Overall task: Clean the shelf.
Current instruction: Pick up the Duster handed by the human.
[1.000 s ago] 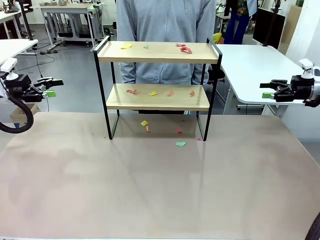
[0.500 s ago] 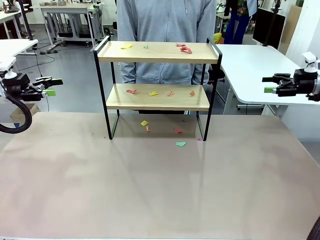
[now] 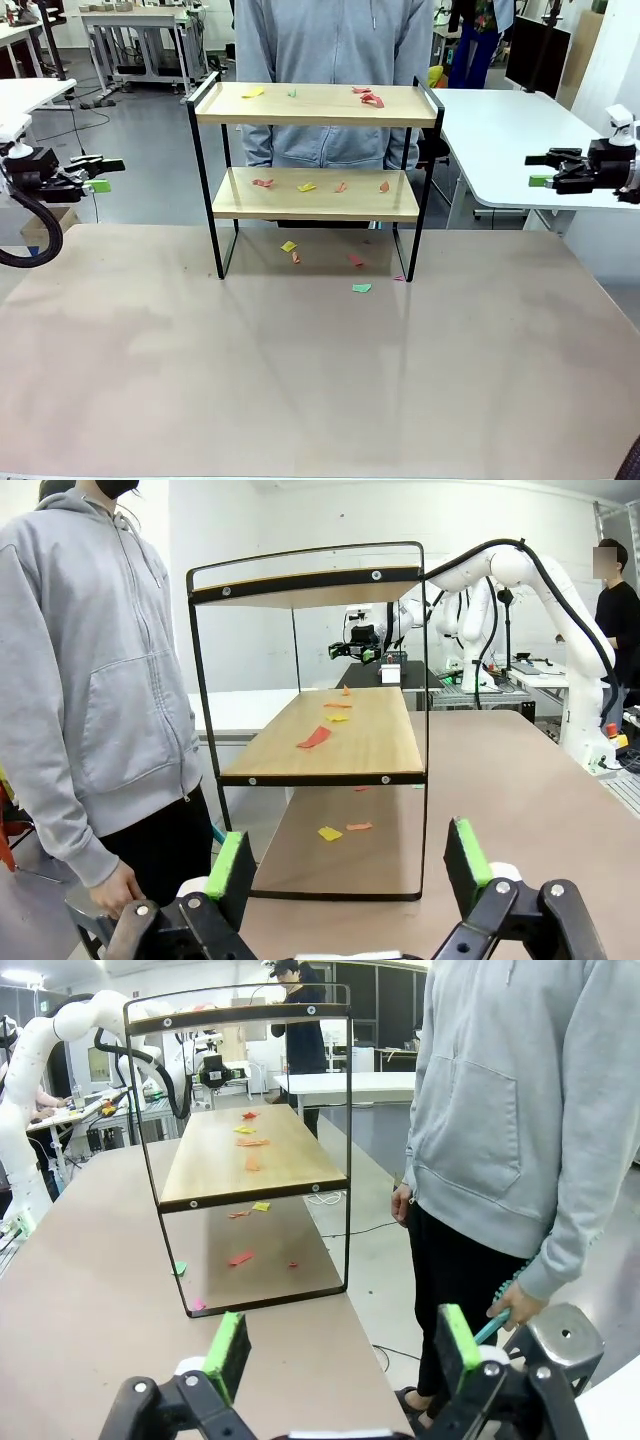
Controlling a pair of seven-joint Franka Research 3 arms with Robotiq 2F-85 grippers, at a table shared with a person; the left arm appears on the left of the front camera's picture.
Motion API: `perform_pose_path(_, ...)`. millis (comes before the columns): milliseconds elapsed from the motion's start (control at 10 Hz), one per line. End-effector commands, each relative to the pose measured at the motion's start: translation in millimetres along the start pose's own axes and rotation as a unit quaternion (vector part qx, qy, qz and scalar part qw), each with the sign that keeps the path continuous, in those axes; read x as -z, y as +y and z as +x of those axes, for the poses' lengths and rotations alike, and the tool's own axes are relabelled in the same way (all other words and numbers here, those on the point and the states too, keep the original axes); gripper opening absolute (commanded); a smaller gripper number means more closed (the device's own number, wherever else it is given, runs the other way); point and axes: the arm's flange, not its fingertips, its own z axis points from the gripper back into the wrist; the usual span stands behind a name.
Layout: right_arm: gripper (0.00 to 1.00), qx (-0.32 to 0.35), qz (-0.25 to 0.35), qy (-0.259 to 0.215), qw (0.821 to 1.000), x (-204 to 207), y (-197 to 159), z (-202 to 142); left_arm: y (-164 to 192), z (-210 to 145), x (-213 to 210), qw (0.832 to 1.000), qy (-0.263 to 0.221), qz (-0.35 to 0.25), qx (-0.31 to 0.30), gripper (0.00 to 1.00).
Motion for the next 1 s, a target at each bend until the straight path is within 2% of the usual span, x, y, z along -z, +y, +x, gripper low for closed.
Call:
perform_pose_path(0,1.0,-0.004,0.001,-0.002,1.0,1.0,-2.2,3.2,0.2,2.7,-0.1,1.0,-0.001,0.0,0.007,1.0)
perform_pose_path(900,1.0,-0.004,0.001,-0.002,1.0,1.0,-2.2,3.2,0.2,2.7,-0.1,1.0,-0.001,0.0,0.007,1.0)
